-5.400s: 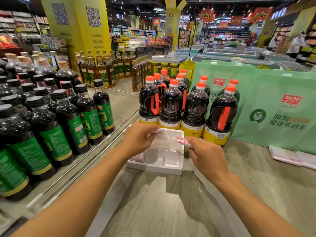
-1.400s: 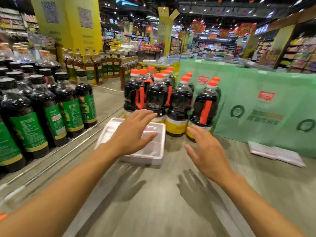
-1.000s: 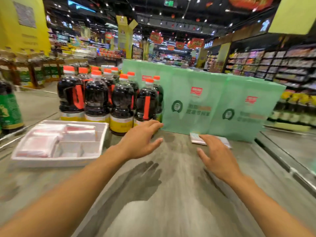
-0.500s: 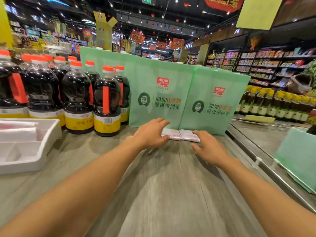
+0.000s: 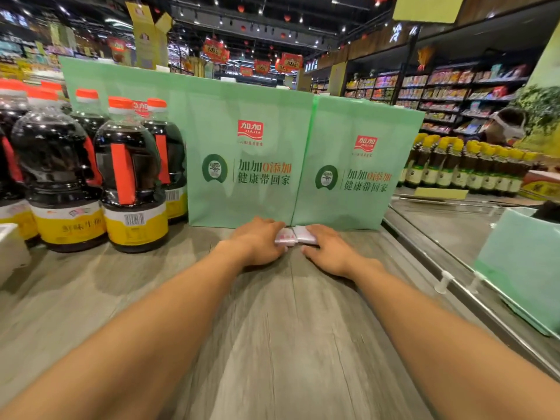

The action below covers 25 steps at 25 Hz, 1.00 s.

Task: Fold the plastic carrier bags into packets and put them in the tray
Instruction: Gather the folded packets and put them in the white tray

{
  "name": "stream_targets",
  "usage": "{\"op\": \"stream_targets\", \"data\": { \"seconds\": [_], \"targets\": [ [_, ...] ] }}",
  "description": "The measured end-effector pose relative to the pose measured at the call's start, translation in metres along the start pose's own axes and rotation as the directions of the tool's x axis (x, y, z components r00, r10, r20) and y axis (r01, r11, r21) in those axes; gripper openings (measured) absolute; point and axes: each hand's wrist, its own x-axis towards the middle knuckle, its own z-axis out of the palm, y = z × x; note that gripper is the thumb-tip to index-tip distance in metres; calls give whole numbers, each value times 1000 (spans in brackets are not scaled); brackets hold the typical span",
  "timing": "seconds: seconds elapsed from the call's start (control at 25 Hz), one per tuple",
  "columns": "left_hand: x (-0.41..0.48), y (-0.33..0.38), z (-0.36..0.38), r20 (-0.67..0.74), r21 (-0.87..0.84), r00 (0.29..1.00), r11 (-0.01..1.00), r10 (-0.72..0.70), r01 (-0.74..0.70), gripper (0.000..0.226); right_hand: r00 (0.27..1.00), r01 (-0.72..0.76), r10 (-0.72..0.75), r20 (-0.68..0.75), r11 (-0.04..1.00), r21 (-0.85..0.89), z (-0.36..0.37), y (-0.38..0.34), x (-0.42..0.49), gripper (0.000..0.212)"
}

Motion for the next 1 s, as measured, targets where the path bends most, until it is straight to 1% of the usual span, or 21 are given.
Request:
{"op": "stream_targets", "data": {
  "seconds": [0.08,0.16,0.2,0.28,0.4,0.52,0.64,0.72,0.84,1.0],
  "targets": [
    [3,-3,1,-28,60,999,998,20,-18,43,999,12,-12,-37,1000,-20,5,1,6,52],
    [5,-5,4,-79,123,996,992,36,-26,28,994,45,-53,-96,995,-87,6,-2,10,29],
    [5,-4,4,-104,141,994,990,38,-23,24,991,40,-56,-123,991,-127,4,-5,10,23],
    [1,-2,3,-140,167,989,986,43,-19,21,984,5,-37,-174,984,-180,-2,-12,4,26],
    [-14,-5,0,-211,206,970,976,119,-75,16,954,-26,-40,-297,977,-214,-12,-18,-7,25],
    [-43,-17,-12,-255,252,951,961,176,-110,20,902,46,-116,-416,983,-175,-22,-33,-28,18],
    [-78,-36,-29,-330,326,904,931,272,-161,27,834,143,-219,-506,972,-185,-31,-59,-49,20],
    [-103,-53,-45,-366,349,882,923,296,-165,30,815,191,-262,-516,963,-188,-33,-83,-62,22],
    [-145,-76,-76,-422,341,854,926,304,-161,22,800,264,-306,-515,952,-156,-29,-125,-79,23],
    [-214,-106,-121,-494,344,815,929,304,-138,22,768,367,-379,-516,921,-130,-13,-195,-94,24]
  ]
}}
